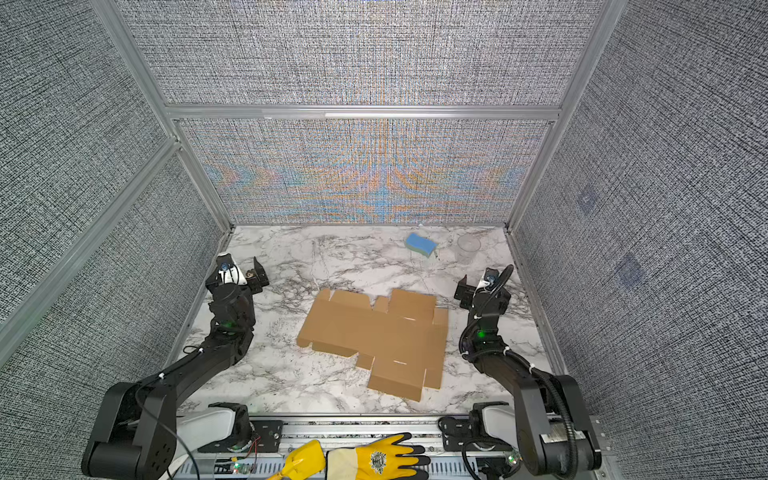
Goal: Fold the paper box
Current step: 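Raise both arms and reach the grippers toward the cardboard blank's edges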
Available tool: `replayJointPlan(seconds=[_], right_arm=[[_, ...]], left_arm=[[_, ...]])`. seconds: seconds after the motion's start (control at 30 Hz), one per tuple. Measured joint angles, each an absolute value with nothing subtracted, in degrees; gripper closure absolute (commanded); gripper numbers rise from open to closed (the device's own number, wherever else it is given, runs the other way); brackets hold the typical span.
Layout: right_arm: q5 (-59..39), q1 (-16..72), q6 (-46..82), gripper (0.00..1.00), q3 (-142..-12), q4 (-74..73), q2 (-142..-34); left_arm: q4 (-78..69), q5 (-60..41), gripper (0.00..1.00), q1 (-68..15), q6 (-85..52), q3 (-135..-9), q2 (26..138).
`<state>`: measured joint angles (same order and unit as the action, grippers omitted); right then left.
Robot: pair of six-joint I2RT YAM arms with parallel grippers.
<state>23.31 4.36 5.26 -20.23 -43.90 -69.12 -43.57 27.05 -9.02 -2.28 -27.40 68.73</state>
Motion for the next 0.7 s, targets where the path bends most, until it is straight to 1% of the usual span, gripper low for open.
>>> replayJointPlan(seconds=[0.17, 0.27, 0.33, 0.43, 0.53, 0.7], right_arm=[[23.2, 5.9, 9.2, 0.00, -26.2, -32.6, -62.8], [20.5, 6.9, 12.4, 0.01, -30.4, -24.6, -60.4], [18.9, 7.8, 14.8, 0.01, -33.3, -18.8, -59.6], [15.2, 8.3, 17.5, 0.01, -37.9, -10.5, -59.9], [11.5, 8.3, 19.3, 0.01, -43.4, -1.9, -62.1], [2.9, 8.6, 21.3, 0.02, -47.4, 7.9, -65.9]], left_arm=[[-25.1, 25.8, 0.01, -10.4, -7.9, -39.1, 67.9], [-15.2, 20.9, 0.01, -10.4, -10.5, -44.9, 66.1], [-11.1, 17.2, 0.01, -10.4, -12.0, -46.2, 64.4], [-3.9, 11.9, 0.01, -10.5, -15.1, -47.9, 63.3], [2.2, 7.7, 0.01, -11.2, -17.7, -49.8, 65.0], [10.4, 2.7, 0.02, -16.9, -19.7, -51.0, 69.4]])
